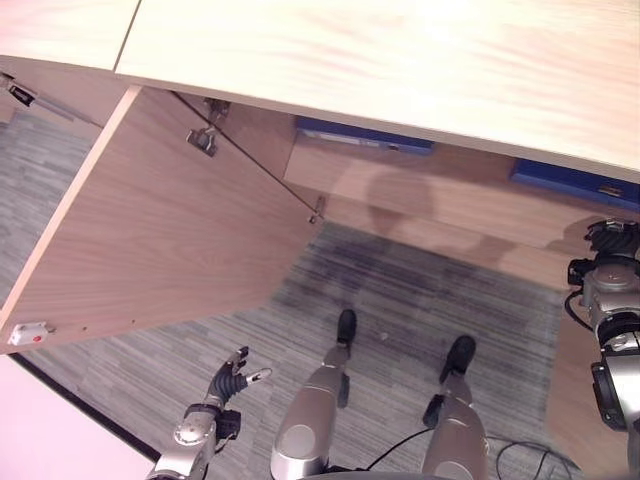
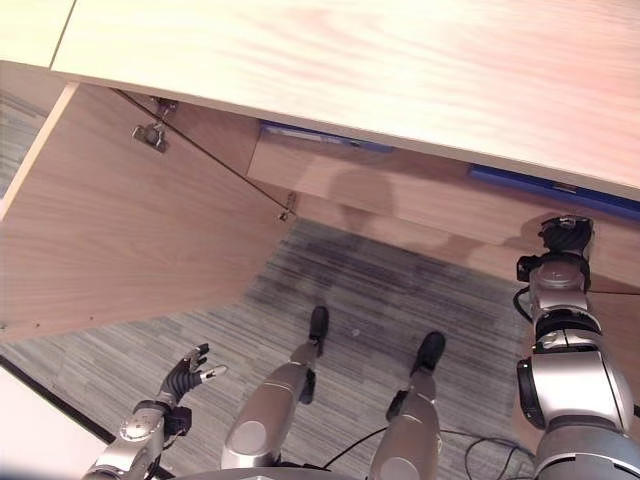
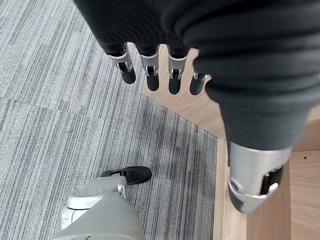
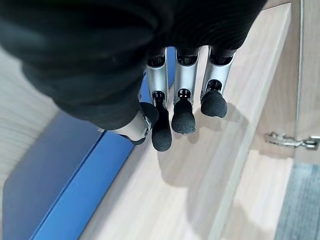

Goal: Put the empty folder in the office cabinet

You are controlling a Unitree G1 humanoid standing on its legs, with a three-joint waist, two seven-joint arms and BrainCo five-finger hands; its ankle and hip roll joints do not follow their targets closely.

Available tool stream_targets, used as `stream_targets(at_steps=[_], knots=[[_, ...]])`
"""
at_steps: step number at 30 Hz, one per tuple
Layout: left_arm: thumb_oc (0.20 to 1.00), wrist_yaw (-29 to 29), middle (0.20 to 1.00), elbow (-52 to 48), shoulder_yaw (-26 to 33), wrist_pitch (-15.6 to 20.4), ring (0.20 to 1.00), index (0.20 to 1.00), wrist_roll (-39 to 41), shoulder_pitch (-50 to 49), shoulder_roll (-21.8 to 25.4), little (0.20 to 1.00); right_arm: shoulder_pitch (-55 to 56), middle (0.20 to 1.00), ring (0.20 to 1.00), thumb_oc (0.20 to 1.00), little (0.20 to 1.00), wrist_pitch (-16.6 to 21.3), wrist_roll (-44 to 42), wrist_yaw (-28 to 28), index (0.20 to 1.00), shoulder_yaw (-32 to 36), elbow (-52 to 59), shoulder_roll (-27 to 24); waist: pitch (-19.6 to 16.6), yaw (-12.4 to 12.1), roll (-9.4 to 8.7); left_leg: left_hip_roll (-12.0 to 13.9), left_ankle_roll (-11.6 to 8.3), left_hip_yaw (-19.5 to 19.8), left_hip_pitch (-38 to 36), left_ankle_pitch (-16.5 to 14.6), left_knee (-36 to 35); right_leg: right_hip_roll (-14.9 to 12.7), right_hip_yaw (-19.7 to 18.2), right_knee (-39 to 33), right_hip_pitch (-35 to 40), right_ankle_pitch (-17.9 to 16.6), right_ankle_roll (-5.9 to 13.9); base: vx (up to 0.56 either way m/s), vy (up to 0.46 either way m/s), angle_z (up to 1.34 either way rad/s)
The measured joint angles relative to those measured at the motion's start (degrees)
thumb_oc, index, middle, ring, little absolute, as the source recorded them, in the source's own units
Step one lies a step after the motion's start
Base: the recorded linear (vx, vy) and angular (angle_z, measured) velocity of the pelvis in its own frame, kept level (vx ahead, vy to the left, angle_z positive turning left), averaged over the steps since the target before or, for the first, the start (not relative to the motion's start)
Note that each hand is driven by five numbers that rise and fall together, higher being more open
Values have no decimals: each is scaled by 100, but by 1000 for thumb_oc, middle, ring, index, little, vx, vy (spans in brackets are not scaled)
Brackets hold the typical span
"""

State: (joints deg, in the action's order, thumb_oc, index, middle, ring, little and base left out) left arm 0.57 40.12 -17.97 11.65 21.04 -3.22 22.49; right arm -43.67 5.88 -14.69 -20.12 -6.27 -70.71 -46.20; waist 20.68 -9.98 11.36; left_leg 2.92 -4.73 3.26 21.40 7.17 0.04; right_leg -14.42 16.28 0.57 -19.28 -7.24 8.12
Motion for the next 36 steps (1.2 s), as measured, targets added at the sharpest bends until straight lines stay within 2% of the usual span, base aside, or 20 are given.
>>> stream_targets(at_steps=[7, 14, 17, 20, 22, 25, 28, 36], knots=[[1000, -18, 1000, -118, -14, -5, 1000, 1000, 6, -19, 15, 1000, -188, 200, 200, 200, 200, -6, 0, 1, 200, -2, -190, -43, -6, -16, 77, 6, -10, 51, 99, 57, -66, -54, 4, 441, -301, 230, -15, -9, -12, 4], [1000, -118, 1000, -438, -52, -1, 1000, 1000, 9, -21, 21, 1000, -408, 200, 200, 200, 200, -6, 1, -23, 200, -57, -343, -195, 61, -104, 388, 0, -10, 98, 237, 73, -75, -117, 11, 842, -598, 434, -5, -3, -8, 3], [1000, -125, 1000, -497, -68, 14, 1000, 1000, 36, -23, 45, 1000, -532, 200, 200, 200, 200, -12, 2, -13, 200, -128, -372, -448, 58, -140, 406, -31, -22, 141, 303, 82, -79, -210, 8, 1261, -832, 677, 9, -17, -16, 10], [1000, -130, 1000, -571, -88, 14, 1000, 1000, 98, -23, 84, 1000, -703, 200, 200, 200, 200, -11, 2, -11, 200, -223, -406, -570, 60, -166, 412, -44, -45, 181, 419, 114, -81, -256, 6, 1456, -1022, 769, -4, -14, 1, 8], [1000, -152, 1000, -732, -193, 26, 1000, 1000, 103, -19, 171, 1000, -938, 200, 200, 200, 200, -13, 2, -16, 200, -258, -531, -730, 114, -178, 483, -82, -44, 203, 466, 133, -81, -337, 5, 1678, -1144, 883, -3, 44, -8, 12], [1000, -170, 1000, -891, -249, 34, 1000, 1000, 105, -62, 334, 1000, -1197, 200, 200, 200, 200, 43, 3, -104, 200, -466, -589, -894, 129, -130, 518, -195, -52, 235, 543, 195, -179, -525, -118, 2228, -1512, 1244, 66, 72, -21, 13], [1000, -215, 1000, -973, -288, 43, 1000, 1000, 107, -77, 392, 1000, -1363, 200, 200, 200, 200, 135, 9, -138, 200, -692, -580, -894, 133, -61, 514, -209, -70, 213, 619, 262, -200, -574, -172, 2474, -1729, 1284, 31, 2, -2, 2], [1000, -326, 1000, -1467, -296, 93, 1000, 1000, 116, -113, 570, 1000, -2044, 200, 200, 200, 200, -25, 24, -100, 200, -1277, -629, -1110, 102, -114, 601, -200, -138, 267, 938, 310, -308, -594, -390, 3006, -2397, 1437, -97, 12, -4, 1]])
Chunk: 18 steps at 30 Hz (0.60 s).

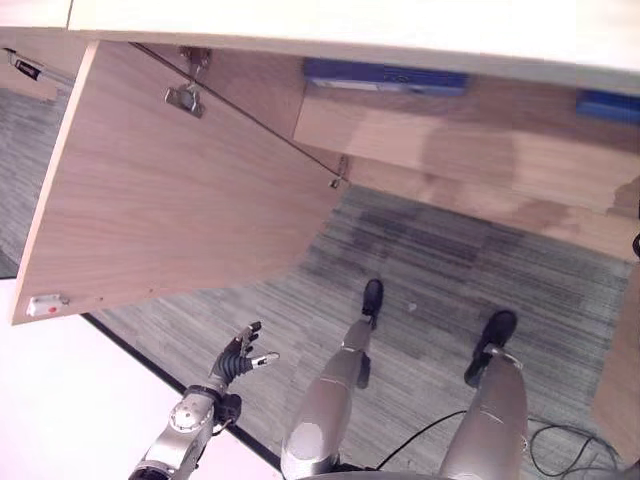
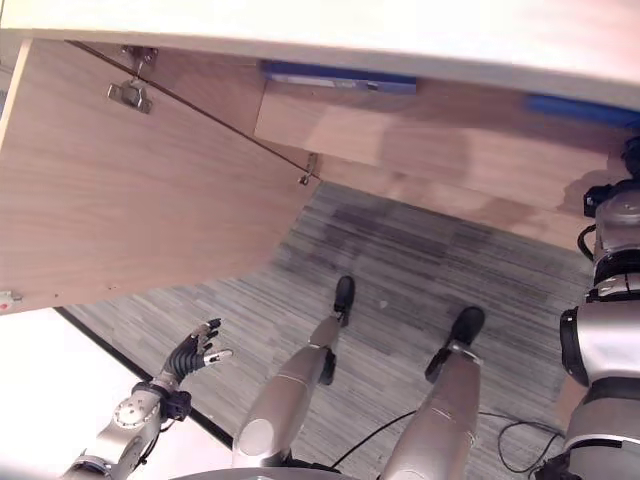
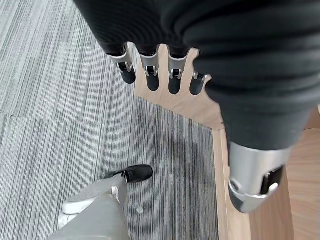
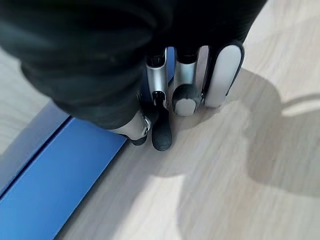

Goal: Put the empty folder in the office cabinet

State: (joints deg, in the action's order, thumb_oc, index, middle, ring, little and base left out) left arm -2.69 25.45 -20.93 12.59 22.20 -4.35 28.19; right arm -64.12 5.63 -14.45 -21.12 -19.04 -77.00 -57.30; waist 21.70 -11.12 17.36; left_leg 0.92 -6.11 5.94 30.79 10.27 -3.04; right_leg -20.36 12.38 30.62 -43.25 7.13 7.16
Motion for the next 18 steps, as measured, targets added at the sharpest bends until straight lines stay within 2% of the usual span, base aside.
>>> stream_targets(at_steps=[5, 6, 11, 13, 15, 17, 18], knots=[[1000, -96, 1000, -206, -262, 4, 1000, 1000, 56, -25, 111, 1000, -435, 200, 200, 200, 200, -89, 2, 44, 200, -346, -168, -76, -20, -39, 128, 37, -14, 87, 103, -37, -114, 69, -68, 63, -182, 6, -14, 14, -14, 5], [1000, -113, 1000, -206, -272, 2, 1000, 1000, 144, -26, 118, 1000, -439, 200, 200, 200, 200, -108, -3, 53, 200, -348, -170, -94, -22, -45, 131, 35, -80, 86, 108, -119, -113, 72, -76, 45, -179, 6, -15, 23, -32, 5], [1000, -172, 1000, -188, -366, -13, 1000, 1000, 216, -37, 133, 1000, -437, 200, 200, 200, 200, -150, -11, 110, 200, -347, -174, -97, -26, -32, 135, 37, -69, 94, 82, -123, -88, 102, -100, 37, -130, 0, -28, 4, -5, 1], [1000, -197, 1000, -176, -365, -14, 1000, 1000, 218, -43, 133, 1000, -356, 200, 200, 200, 200, -156, -10, 129, 200, -348, -176, -58, -26, -20, 135, 40, -37, 93, 11, 52, -40, 112, -98, 61, -56, -5, -72, 17, -12, -7], [1000, -194, 1000, -93, -352, -12, 1000, 1000, 218, -46, 94, 1000, -226, 200, 200, 200, 200, -110, -14, 124, 200, -340, -124, 27, -26, 95, 130, 41, -64, 99, -12, 177, 31, 132, -73, 75, 32, 8, -86, -31, 14, 0], [1000, -192, 1000, -22, -344, -52, 1000, 1000, 218, -33, 23, 1000, 163, 200, 200, 200, 200, -89, -92, 112, 200, -45, 225, 44, -18, 165, 117, 45, -29, 131, -92, 215, 21, 136, -18, -8, 178, -7, -86, -82, 42, 6], [1000, -191, 1000, 41, -303, -67, 1000, 1000, 217, -31, -55, 1000, 501, 200, 200, 200, 200, -41, -254, 90, 200, 218, 582, 36, -9, 192, 96, 52, -40, 122, -123, 239, 40, 148, 31, -46, 247, -92, -157, 35, 14, 2]])
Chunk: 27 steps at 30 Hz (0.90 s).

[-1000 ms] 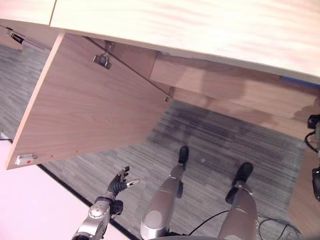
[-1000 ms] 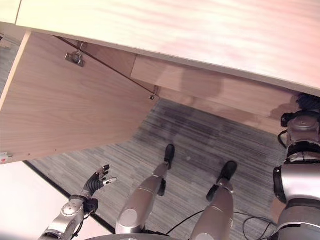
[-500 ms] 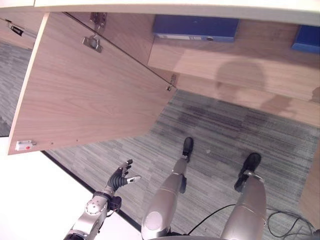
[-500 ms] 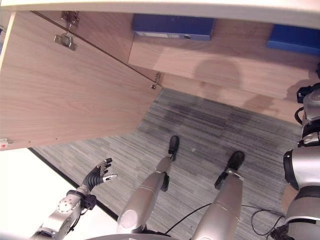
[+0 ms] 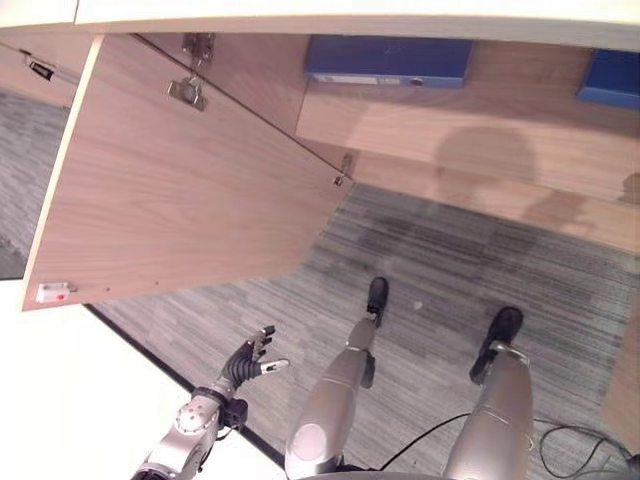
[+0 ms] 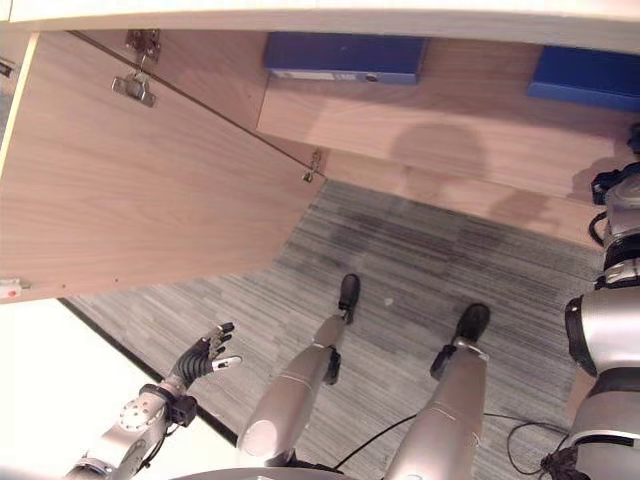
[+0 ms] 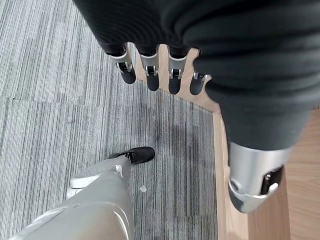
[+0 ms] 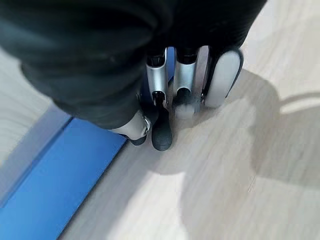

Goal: Put the empty folder in the office cabinet

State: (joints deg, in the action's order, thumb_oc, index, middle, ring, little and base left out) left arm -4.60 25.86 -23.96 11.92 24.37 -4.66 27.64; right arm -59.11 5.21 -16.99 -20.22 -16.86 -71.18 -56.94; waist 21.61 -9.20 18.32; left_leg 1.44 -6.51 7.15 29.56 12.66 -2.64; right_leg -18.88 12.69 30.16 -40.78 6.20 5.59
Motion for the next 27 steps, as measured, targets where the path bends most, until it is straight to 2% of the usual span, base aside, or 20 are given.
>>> stream_targets(at_steps=[2, 3, 4, 5, 7, 8, 9, 11, 12, 14, 16, 18, 22, 26, 27], knots=[[1000, -1, 1000, 109, 148, -20, 1000, 1000, -1, -14, -88, 1000, 710, 200, 200, 200, 200, 184, -243, -1, 200, 552, 695, 152, 23, 89, -40, 68, 8, 30, -101, -20, -6, 73, 107, -197, 244, -34, 7, 49, 18, 1], [1000, 13, 1000, 151, 225, -30, 1000, 1000, 0, -14, -89, 1000, 1086, 529, 529, 529, 529, 262, -323, 3, 529, 812, 1071, 316, 65, 105, -124, 103, 12, 26, -204, -38, -7, 120, 135, -291, 385, -55, 9, 52, 23, -7], [1000, 9, 1000, 208, 325, -43, 1000, 1000, -2, -27, -98, 1000, 1513, 1000, 1000, 1000, 1000, 312, -384, -5, 1000, 1049, 1475, 560, 57, 122, -239, 139, 24, 13, -287, -68, -7, 173, 148, -404, 518, -76, 3, 50, 28, -16], [1000, 23, 1000, 308, 463, -41, 1000, 1000, -1, -62, -109, 1000, 1861, 1000, 1000, 1000, 1000, 365, -439, -7, 1000, 1152, 1911, 878, 37, 185, -395, 175, 22, -15, -342, -84, -7, 225, 162, -503, 604, -97, 5, 75, 25, -16], [1000, 42, 1000, 626, 833, -72, 1000, 1000, -2, -37, -318, 1000, 2686, 1000, 1000, 1000, 1000, 476, -437, -1, 1000, 1504, 2921, 1491, 21, 313, -577, 254, 1, -32, -501, -184, -8, 313, 213, -720, 862, -138, 17, 92, 43, -13], [1000, 93, 1000, 856, 1090, -96, 1000, 1000, 0, -51, -498, 1000, 3659, 1000, 1000, 1000, 1000, 747, -441, 40, 1000, 1866, 3806, 2245, 10, 382, -804, 299, 4, -54, -745, -287, -7, 397, 221, -959, 1186, -184, 43, 88, 72, -14], [1000, 116, 1000, 1033, 1120, -109, 1000, 1000, -4, -54, -516, 1000, 4014, 1000, 1000, 1000, 1000, 801, -441, 64, 1000, 1938, 4007, 2603, -52, 404, -928, 312, -6, -75, -844, -335, -8, 417, 218, -1068, 1321, -198, 53, 85, 86, -23], [1000, 138, 1000, 1282, 1143, -176, 1000, 1000, -12, -63, -522, 1000, 4641, 1000, 1000, 1000, 1000, 779, -430, 185, 1000, 1783, 4035, 3001, -182, 537, -1191, 335, 9, -170, -1014, -412, -26, 460, 205, -1340, 1566, -266, 122, 98, 103, -20], [1000, 169, 1000, 1566, 1478, -223, 1000, 1000, -20, -71, -690, 1000, 5358, 1000, 1000, 1000, 1000, 788, -428, 248, 1000, 1990, 4486, 3423, -284, 621, -1378, 343, 33, -211, -1143, -465, -30, 484, 226, -1683, 1833, -425, 131, 106, 134, -16], [1000, 200, 1000, 1905, 1521, -285, 1000, 1000, -102, -52, -747, 1000, 5851, 1000, 1000, 1000, 1000, 783, -420, 418, 1000, 1968, 4647, 3693, -346, 727, -1501, 351, 62, -265, -1393, -495, -105, 572, 230, -2099, 2221, -626, 178, 102, 114, -19], [1000, 200, 1000, 2173, 1514, -327, 1000, 1000, -158, -69, -761, 1000, 6038, 1000, 1000, 1000, 1000, 776, -422, 546, 1000, 1911, 4353, 3941, -477, 775, -1659, 351, 83, -391, -1647, -550, -184, 618, 195, -2524, 2558, -810, 212, 89, 131, -26], [1000, 258, 1000, 2898, 1560, -389, 1000, 1000, -525, -18, -763, 1000, 6177, 1000, 1000, 1000, 1000, 535, -414, 769, 1000, 1597, 3672, 4182, -913, 878, -1920, 309, 117, -536, -1970, -656, -245, 643, 163, -3086, 3051, -1068, 250, 87, 181, -23], [1000, 297, 1000, 3026, 1721, -440, 1000, 1000, -686, -82, -769, 1000, 6308, 1000, 1000, 1000, 1000, 388, -67, 1065, 1000, 1149, 3419, 4210, -1242, 867, -2057, 273, 135, -599, -2245, -773, -244, 592, 119, -3150, 3330, -1078, 249, 23, 123, -7], [1000, 306, 1000, 3032, 1928, -449, 1000, 1000, -662, -56, -916, 1000, 6261, 1000, 1000, 1000, 1000, 170, 253, 1297, 1000, 926, 2587, 4241, -1420, 863, -2026, 261, 215, -504, -2521, -841, -249, 557, 133, -2823, 3497, -1024, 288, -37, 1, 8], [1000, 314, 1000, 3024, 1934, -432, 1000, 1000, -660, -62, -902, 1000, 6295, 1000, 1000, 1000, 1000, 161, 254, 1326, 1000, 923, 2594, 4249, -1453, 854, -2078, 228, 215, -514, -2527, -840, -248, 522, 132, -2812, 3492, -991, 316, -85, -75, 8]])
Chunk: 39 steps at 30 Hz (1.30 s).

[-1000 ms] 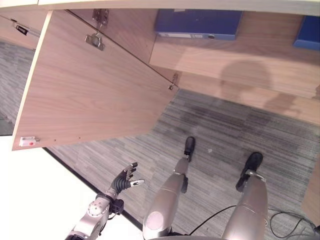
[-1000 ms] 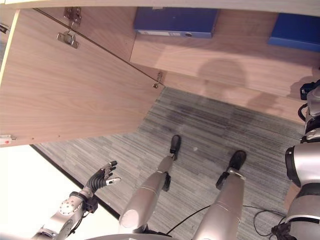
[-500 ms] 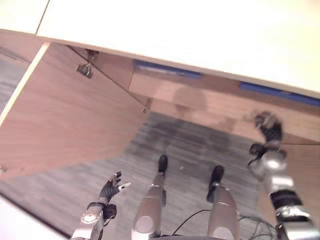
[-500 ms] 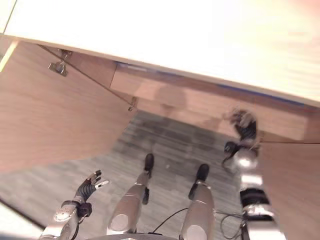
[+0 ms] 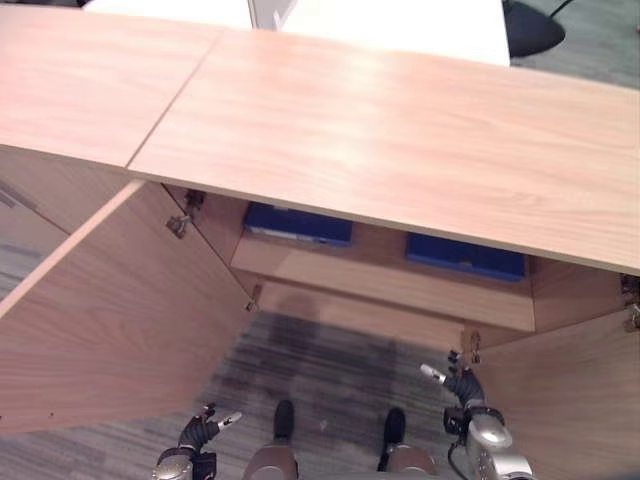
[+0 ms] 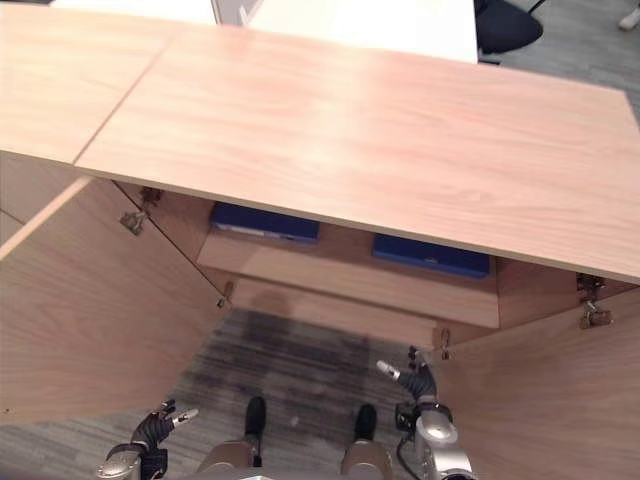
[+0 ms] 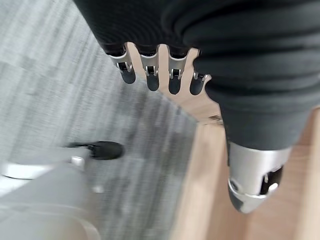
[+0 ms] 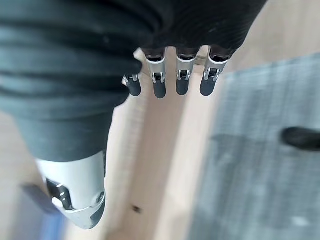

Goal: Put the empty folder in the office cabinet

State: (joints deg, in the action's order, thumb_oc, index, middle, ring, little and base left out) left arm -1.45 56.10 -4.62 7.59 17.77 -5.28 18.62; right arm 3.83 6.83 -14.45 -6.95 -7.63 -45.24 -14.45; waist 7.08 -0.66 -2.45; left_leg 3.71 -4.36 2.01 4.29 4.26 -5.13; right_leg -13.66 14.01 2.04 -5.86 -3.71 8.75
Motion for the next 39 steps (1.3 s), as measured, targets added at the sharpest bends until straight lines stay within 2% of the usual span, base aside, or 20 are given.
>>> stream_targets(at_steps=[1, 3, 4, 6, 11, 16, 18, 20, 21, 22, 23, 24, 26, 27, 28, 29, 30, 31, 34, 39], knots=[[1000, 46, 1000, 59, 45, -19, 1000, 1000, 131, 60, -30, 1000, -70, 1000, 1000, 1000, 1000, 6, 62, 15, 1000, -53, -250, 5, -1, 18, -10, -20, 8, 66, -1, 8, 4, 5, -93, 101, 8, 31, 36, -59, -71, 13], [1000, 120, 1000, 260, 61, -18, 1000, 1000, 225, 252, -166, 1000, -218, 1000, 1000, 1000, 1000, -117, 222, 25, 1000, -135, -763, -23, 43, 30, 141, 64, 14, 320, -75, 50, 12, 114, -444, 439, 59, 141, 133, -66, -138, 71], [1000, 175, 1000, 236, 17, 18, 1000, 1000, 229, 318, -203, 1000, -62, 1000, 1000, 1000, 1000, -189, 244, 65, 1000, -332, -949, 20, 49, 21, 206, 128, -56, 695, -107, 63, 52, 391, -1208, 571, 285, 559, 344, -57, -161, 115], [1000, 227, 1000, 272, 19, 63, 1000, 1000, 226, 321, -150, 1000, -32, 1000, 1000, 1000, 1000, -268, 362, 83, 1000, -437, -1189, 153, -69, -104, -11, 54, -140, 801, -104, 111, 18, 402, -1167, 367, 420, 916, -70, -47, -116, 71], [1000, 332, 1000, 1012, 46, -2, 1000, 1000, 210, -80, -502, 1000, -491, 1000, 1000, 1000, 1000, -342, 567, 89, 1000, -494, -1635, -34, -199, -275, 542, 514, -215, 961, -56, 216, 51, 869, -829, -121, 807, 686, -188, -130, -255, 21], [1000, 337, 1000, 1185, 47, -16, 1000, 1000, 214, -213, -678, 1000, -499, 1000, 1000, 1000, 1000, -371, 839, 125, 1000, -586, -1827, -272, -273, -327, 694, 571, -471, 1108, -67, 361, 73, 1000, -571, -710, 1220, 506, -321, -211, -87, 30], [1000, 370, 1000, 1160, 40, -14, 1000, 1000, 236, -136, -763, 1000, -607, 1000, 1000, 1000, 1000, -370, 829, 113, 1000, -438, -1909, -454, -196, -314, 839, 527, -506, 813, 216, 521, 296, 1071, -394, -722, 1213, 453, -311, -266, -43, 49], [1000, 420, 1000, 1105, 13, -19, 1000, 1000, 321, 82, -722, 1000, -680, 1000, 1000, 1000, 1000, -370, 808, 77, 1000, -332, -2010, -525, -108, -257, 924, 437, -459, 428, 514, 907, 428, 1244, -373, -406, 1077, 565, -436, -198, -58, 93], [1000, 435, 1000, 1084, 66, 37, 1000, 1000, 355, 288, -697, 1000, -609, 1000, 1000, 1000, 1000, -394, 769, 55, 1000, -289, -2044, -553, -51, -108, 797, 423, -803, -128, 682, 1180, 213, 1150, -197, -250, 945, 739, -793, -195, -69, 104], [1000, 429, 1000, 953, 96, 46, 1000, 1000, 370, 334, -653, 1000, -587, 1000, 1000, 1000, 1000, -401, 763, 37, 1000, -297, -2073, -520, -28, -266, 629, 388, -451, -711, 647, 740, 627, 968, -168, -265, 898, 604, -908, -163, -49, 51], [1000, 429, 1000, 969, 224, 14, 1000, 1000, 371, 244, -581, 1000, -612, 1000, 1000, 1000, 1000, -375, 757, 25, 1000, -304, -2070, -404, -47, -267, 299, 329, -126, -1331, 607, 231, 1288, 712, -240, -388, 916, 424, -854, -148, -27, -22], [1000, 431, 1000, 1020, 332, -17, 1000, 1000, 370, 208, -494, 1000, -623, 1000, 1000, 1000, 1000, -342, 703, 25, 1000, -291, -2025, -299, -43, -171, -6, 249, -159, -1623, 417, -110, 1872, 456, -165, -580, 1091, 306, -799, -140, 10, 22], [1000, 457, 1000, 1175, 467, -13, 1000, 1000, 367, 302, -523, 1000, -399, 1000, 1000, 1000, 1000, -354, 648, 8, 1000, -187, -2019, -338, 17, 90, -108, 388, -238, -1569, 29, -561, 2602, 291, 248, -700, 1466, 274, -736, -71, 51, 100], [1000, 453, 1000, 1121, 438, -7, 1000, 1000, 351, 279, -570, 1000, -238, 1000, 1000, 1000, 1000, -376, 640, -11, 1000, -97, -2017, -359, -73, 169, -5, 529, -294, -1564, -179, -619, 2581, 305, 449, -691, 1511, 323, -643, -30, 92, 113], [1000, 467, 1000, 1046, 422, 2, 1000, 1000, 321, 295, -644, 1000, -151, 1000, 1000, 1000, 1000, -368, 598, -78, 1000, -52, -2023, -423, -169, 198, 177, 559, -354, -1602, -424, -822, 2053, 336, 631, -616, 1443, 357, -517, -22, 134, 106], [1000, 477, 1000, 1002, 403, -3, 1000, 1000, 317, 367, -730, 1000, -103, 1000, 1000, 1000, 1000, -371, 536, -107, 1000, 20, -2032, -475, -164, 228, 303, 534, -274, -1834, -499, -982, 1636, 331, 792, -490, 1406, 380, -414, -6, 155, 127], [1000, 494, 1000, 920, 395, -1, 1000, 1000, 314, 357, -696, 1000, -87, 1000, 1000, 1000, 1000, -386, 489, -137, 1000, 105, -2040, -320, -214, 271, 283, 312, -43, -1962, -673, -928, 1075, 219, 1004, -413, 1407, 396, -317, -21, 222, 117], [1000, 581, 1000, 864, 359, -8, 1000, 1000, 207, 270, -545, 1000, -123, 1000, 1000, 1000, 1000, -325, 484, -160, 1000, 98, -1993, 1, -266, 178, 76, 35, 116, -1795, -718, -728, 717, 2, 1022, -359, 1302, 402, -271, -33, 182, 93], [1000, 645, 1000, 849, 218, -16, 1000, 1000, 145, 179, -401, 1000, -254, 1000, 1000, 1000, 1000, -308, 492, -255, 1000, 128, -1963, 213, -231, 47, -102, -141, 208, -1567, -661, -682, 691, -136, 1037, -269, 1298, 394, -271, -51, 137, 48], [1000, 677, 1000, 776, 67, -13, 1000, 1000, -52, 52, -397, 1000, -441, 1000, 1000, 1000, 1000, -253, 495, -407, 1000, 142, -2004, 213, -153, -173, -24, -319, 310, -1109, -633, -421, 387, -233, 1104, -127, 1400, 313, -174, -64, 151, 50]])
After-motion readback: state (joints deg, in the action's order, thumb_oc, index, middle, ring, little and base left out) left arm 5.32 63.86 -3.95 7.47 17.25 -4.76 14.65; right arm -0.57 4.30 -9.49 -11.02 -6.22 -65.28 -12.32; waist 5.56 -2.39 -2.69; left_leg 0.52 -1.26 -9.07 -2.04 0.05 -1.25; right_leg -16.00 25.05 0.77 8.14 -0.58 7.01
